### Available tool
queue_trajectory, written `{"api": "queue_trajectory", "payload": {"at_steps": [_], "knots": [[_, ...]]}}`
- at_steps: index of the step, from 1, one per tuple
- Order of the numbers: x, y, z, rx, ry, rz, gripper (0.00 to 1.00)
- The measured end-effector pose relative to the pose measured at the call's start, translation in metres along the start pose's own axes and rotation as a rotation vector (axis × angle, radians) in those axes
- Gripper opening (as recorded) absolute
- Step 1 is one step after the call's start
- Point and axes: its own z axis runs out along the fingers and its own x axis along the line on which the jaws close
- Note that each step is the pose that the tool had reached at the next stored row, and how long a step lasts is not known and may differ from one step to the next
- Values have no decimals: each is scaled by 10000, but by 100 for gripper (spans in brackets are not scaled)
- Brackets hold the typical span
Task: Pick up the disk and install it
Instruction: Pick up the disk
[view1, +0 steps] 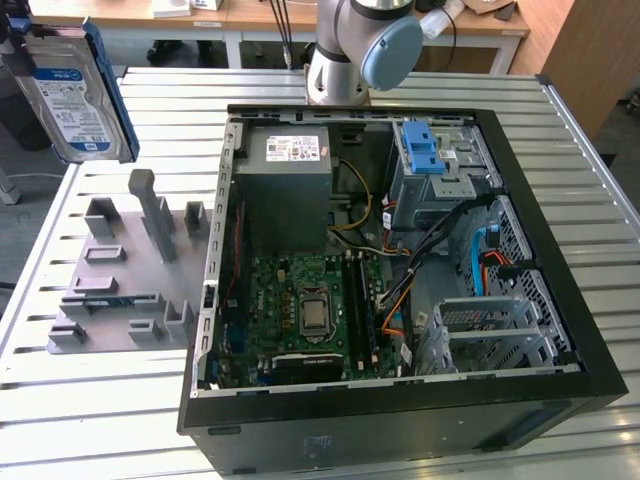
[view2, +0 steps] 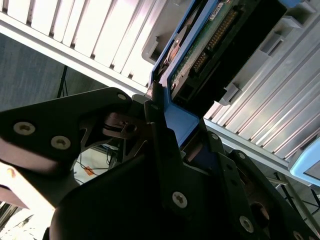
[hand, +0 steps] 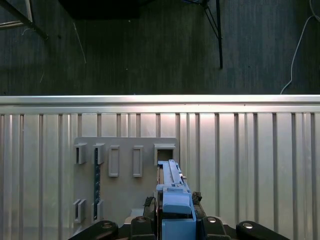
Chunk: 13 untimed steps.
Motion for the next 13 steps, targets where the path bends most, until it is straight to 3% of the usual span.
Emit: {"api": "queue_trajectory", "payload": {"at_steps": [13], "knots": [[0, 0, -13, -3, 1, 0, 36]]}}
